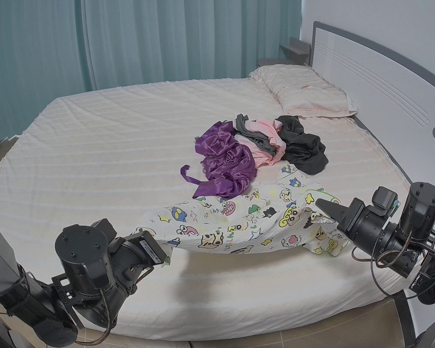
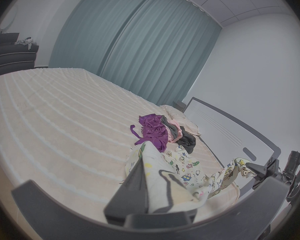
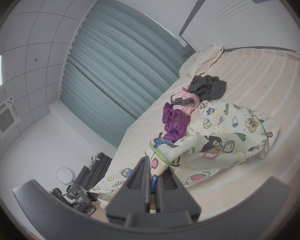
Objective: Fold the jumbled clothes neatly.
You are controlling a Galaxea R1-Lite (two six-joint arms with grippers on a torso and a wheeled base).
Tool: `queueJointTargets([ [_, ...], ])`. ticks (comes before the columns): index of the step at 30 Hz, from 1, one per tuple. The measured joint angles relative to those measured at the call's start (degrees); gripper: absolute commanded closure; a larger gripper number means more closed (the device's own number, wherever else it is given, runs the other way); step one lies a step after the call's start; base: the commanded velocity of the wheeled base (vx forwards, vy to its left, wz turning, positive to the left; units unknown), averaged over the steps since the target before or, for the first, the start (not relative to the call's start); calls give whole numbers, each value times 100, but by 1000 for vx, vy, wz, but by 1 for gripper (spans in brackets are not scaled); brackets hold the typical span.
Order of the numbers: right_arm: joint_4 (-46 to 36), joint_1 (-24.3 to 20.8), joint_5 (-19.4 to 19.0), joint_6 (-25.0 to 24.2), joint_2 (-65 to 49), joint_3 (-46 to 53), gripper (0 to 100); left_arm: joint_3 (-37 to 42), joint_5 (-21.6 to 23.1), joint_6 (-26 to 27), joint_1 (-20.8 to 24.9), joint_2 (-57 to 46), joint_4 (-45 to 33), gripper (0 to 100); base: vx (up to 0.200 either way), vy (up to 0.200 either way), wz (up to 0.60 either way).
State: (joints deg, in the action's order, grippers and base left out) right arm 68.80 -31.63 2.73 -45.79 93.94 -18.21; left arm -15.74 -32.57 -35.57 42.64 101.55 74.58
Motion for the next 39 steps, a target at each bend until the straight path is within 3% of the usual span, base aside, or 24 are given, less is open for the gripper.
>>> queueJointTargets([
  [39,-2,0,0,-9,-102,-26,100,50,0,10,62,13,0,100,0,200,0],
])
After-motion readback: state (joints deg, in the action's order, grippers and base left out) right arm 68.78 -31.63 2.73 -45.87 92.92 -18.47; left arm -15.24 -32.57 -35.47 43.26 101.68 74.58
